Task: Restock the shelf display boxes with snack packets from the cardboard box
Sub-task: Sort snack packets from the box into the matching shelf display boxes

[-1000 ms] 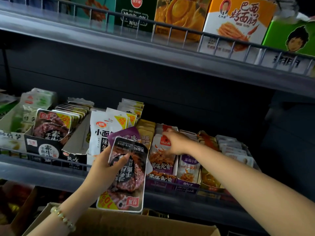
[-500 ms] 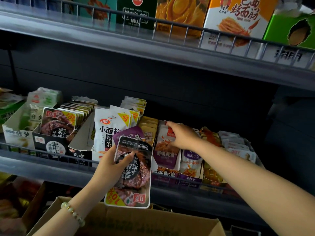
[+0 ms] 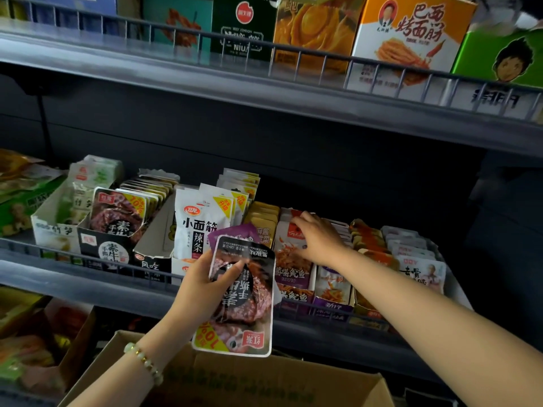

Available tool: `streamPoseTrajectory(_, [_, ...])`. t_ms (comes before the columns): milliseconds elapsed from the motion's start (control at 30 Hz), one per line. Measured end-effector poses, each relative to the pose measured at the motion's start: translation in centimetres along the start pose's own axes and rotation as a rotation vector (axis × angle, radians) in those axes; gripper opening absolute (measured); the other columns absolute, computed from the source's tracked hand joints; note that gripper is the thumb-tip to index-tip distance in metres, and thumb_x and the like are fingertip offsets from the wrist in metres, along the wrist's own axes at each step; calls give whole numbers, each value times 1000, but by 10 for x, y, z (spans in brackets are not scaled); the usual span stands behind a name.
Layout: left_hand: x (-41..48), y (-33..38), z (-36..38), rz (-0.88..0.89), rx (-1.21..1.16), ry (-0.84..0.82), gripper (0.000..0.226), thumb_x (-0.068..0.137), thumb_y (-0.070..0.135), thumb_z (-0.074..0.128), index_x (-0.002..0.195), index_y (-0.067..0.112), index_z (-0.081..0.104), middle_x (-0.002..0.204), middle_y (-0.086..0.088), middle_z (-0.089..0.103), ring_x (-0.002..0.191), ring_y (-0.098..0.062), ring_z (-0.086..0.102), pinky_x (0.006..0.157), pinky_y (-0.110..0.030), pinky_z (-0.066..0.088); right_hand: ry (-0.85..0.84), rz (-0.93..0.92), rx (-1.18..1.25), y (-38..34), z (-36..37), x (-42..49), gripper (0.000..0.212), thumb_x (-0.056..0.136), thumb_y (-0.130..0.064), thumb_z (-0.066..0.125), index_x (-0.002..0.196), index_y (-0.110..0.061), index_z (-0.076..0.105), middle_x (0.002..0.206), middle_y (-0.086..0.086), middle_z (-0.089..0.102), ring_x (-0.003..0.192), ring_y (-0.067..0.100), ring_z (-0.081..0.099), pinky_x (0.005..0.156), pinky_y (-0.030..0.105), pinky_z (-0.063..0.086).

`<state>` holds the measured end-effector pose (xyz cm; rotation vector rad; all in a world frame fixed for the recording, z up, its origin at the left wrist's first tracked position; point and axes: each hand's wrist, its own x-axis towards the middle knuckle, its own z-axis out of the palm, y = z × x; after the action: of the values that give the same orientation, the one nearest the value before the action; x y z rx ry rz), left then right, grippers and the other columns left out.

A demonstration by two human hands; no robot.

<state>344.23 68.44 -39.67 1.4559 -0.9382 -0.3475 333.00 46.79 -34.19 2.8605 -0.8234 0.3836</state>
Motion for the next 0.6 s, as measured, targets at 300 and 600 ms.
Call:
streamPoseTrajectory(300, [-13,23,-9,17,-134,214,12,91,26,60,100,19,63,88,6,71,77,0,69,56,-12,50,258,44,704,-38,-29,-41,25,95,-39,52,115,-24,57,115,-8,55,110,11,52,93,29,42])
streamPoseTrajectory(600, [-23,39,-47,-36,-409,498,24,89,42,60,105,25,59,104,1,70,96,-17,69,84,-44,56,-213,174,1277,-156,-36,-72,27,76,-37,77,96,-29,62,96,-10,70,91,5,66,78,15,52])
